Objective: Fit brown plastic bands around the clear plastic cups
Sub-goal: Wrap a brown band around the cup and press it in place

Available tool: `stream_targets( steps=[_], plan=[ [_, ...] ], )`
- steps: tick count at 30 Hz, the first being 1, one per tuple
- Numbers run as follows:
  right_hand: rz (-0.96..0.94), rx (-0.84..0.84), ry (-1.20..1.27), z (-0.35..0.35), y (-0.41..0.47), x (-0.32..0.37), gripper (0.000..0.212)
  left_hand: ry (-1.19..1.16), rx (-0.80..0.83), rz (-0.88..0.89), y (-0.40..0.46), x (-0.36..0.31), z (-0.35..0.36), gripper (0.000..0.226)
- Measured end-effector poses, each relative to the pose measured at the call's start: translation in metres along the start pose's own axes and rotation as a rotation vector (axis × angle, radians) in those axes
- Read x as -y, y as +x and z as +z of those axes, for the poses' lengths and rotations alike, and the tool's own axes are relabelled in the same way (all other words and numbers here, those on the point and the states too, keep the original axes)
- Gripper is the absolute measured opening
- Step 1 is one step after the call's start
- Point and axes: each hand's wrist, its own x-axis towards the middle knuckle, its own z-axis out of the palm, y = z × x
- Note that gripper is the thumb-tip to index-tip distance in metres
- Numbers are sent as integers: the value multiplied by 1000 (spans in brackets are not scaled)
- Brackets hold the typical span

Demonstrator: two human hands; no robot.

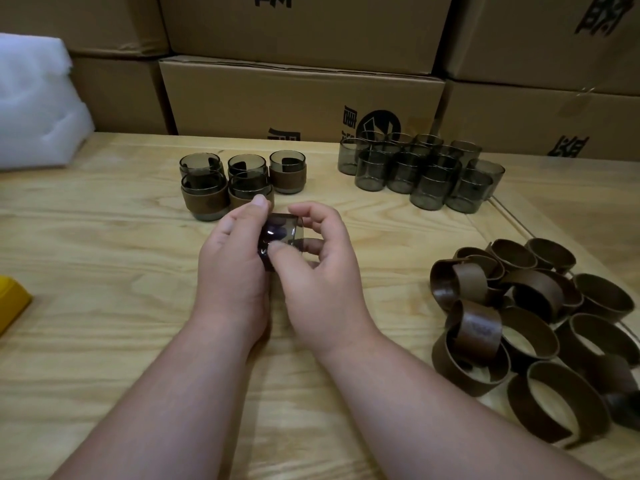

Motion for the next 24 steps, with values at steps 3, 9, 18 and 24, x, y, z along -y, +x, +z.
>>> stream_targets(
  steps=[3,9,18,24],
  plan=[
    [56,-68,-81,-1,1,1,40,30,-7,32,-1,1,-1,13],
    [146,-137,-66,2,5,0,41,49,11,69,0,3,-1,15],
    [-31,15,-41,1,-2,-1,40,-4,-8,-55,1,-3,1,17],
    [-26,-21,0,1,-1,-2,33,-1,10,-31,-1,-1,0,18]
  ],
)
